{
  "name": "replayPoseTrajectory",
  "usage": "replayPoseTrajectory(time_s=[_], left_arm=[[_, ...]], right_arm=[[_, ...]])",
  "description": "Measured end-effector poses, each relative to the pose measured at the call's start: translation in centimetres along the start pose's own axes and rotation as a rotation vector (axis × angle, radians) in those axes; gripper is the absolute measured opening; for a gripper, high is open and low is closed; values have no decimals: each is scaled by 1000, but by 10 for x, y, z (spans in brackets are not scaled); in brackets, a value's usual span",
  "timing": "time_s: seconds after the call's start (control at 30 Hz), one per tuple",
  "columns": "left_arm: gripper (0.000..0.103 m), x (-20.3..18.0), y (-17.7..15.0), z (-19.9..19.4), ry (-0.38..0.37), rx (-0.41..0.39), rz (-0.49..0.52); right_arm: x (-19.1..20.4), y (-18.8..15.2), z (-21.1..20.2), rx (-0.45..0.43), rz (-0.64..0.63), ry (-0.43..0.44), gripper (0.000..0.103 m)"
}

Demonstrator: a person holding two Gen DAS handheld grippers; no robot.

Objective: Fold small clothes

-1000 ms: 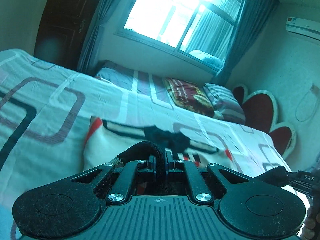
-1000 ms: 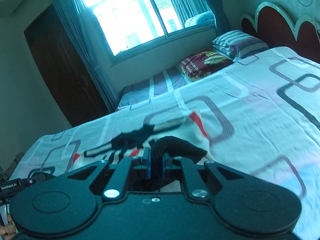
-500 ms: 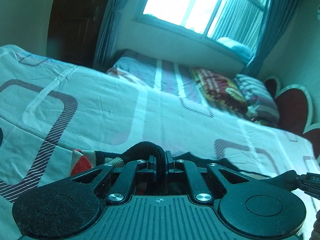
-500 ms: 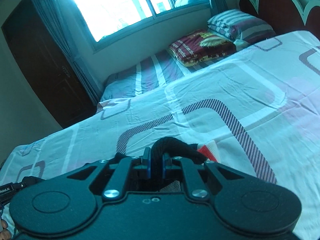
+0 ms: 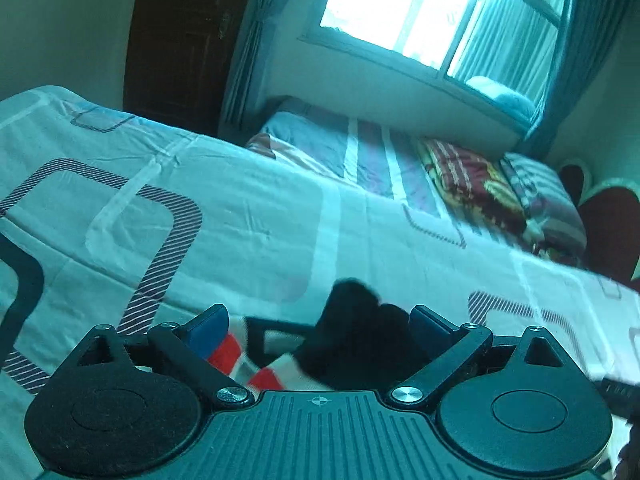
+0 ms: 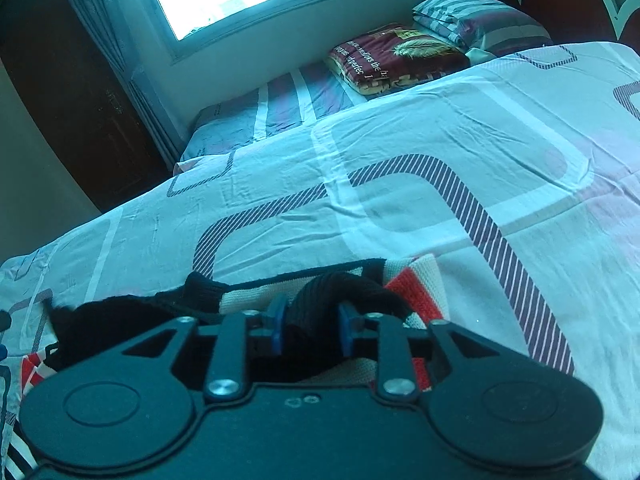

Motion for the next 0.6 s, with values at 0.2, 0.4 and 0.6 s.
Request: replayPoseTrajectory(time_s=[0.2,0.4,0.6], left_arm=[[96,11,-39,-20,26,86,77],[96,20,-68,-46,-8,128,91],[42,35,-83,-58,-29,137,34]], right_arm=[[-16,-3,-20,-45,-26,-34,65],[-32,-42,-41,-50,-159,-113,65],[-45,-73,-53,-22,-192,-134,62]])
Point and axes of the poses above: each gripper's, at about its wrist camera, not at the fingertips, and z roughly the way its jaws point, x to its left, y to its top, the point moved 5 cm from there along z, roughly the way its jaws point, and after that the axes turned 15 degrees about -y, right-handed, at the moved point
